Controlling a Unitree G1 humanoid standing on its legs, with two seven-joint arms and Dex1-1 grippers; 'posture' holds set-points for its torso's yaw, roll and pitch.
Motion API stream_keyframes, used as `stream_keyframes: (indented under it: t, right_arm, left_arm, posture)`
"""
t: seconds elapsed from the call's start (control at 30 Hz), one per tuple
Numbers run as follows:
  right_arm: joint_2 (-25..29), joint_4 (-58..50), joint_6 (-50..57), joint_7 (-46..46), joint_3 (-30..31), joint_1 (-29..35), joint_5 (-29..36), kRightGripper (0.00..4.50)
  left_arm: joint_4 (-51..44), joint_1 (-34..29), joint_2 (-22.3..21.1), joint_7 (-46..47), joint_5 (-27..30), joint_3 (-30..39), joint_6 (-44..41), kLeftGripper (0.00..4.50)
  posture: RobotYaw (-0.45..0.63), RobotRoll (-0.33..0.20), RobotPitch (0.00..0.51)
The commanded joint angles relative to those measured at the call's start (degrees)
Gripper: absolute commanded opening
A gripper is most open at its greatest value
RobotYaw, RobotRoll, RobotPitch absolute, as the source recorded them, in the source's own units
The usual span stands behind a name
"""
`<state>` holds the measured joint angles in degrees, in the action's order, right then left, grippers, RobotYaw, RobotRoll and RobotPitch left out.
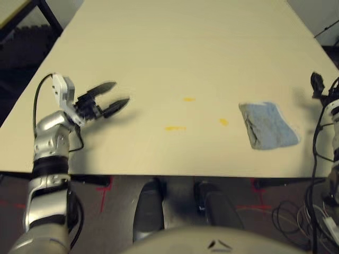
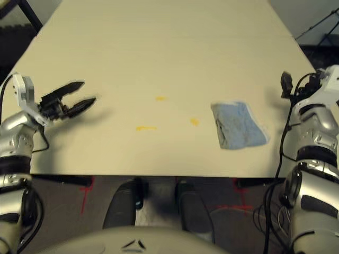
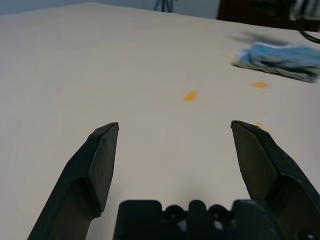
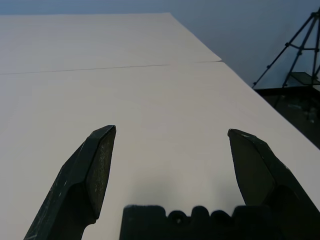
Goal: Wipe the water off the table with a rag.
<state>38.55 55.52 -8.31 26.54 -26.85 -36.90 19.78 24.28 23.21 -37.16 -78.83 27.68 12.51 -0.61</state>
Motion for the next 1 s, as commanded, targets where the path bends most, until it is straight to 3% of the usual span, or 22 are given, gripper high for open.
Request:
stream_keyframes:
  t: [0.03, 0.17, 0.3, 0.53, 0.73, 1.0]
  right_arm:
    - [0.7, -0.7, 2.1, 1.7, 1.0, -0.1, -0.4, 4.46]
    - [1.9, -4.1, 9.3, 7.7, 2.3, 1.4, 0.9, 4.46]
    - [5.9, -13.1, 23.8, 18.6, 5.3, 7.6, 2.7, 4.46]
    - [11.8, -28.2, 43.8, 28.5, 6.9, 18.3, 7.3, 4.46]
    - [11.1, -36.2, 51.2, 29.4, 6.5, 23.3, 10.1, 4.46]
    - [7.1, -39.0, 53.7, 27.0, 8.5, 25.2, 9.9, 4.46]
  left_arm:
    - [-1.3, -1.5, -0.9, -4.2, -1.4, -2.6, 2.5, 4.5]
    - [0.9, -0.3, -1.0, -6.3, -2.8, -4.0, 5.8, 4.5]
    - [2.9, 1.0, -0.4, -6.4, -3.5, -4.4, 8.2, 4.5]
    - [5.1, 1.7, 0.3, -6.2, -3.6, -4.6, 10.3, 4.5]
    - [5.9, 2.2, 0.6, -6.3, -3.7, -5.1, 10.9, 4.5]
    - [6.1, 2.6, 0.5, -6.3, -3.5, -5.3, 10.7, 4.5]
  posture:
    - [0.11, 0.0, 0.185]
    - [0.1, 0.0, 0.185]
    - [0.09, 0.0, 0.188]
    - [0.08, 0.0, 0.191]
    - [0.07, 0.0, 0.192]
    - [0.07, 0.0, 0.192]
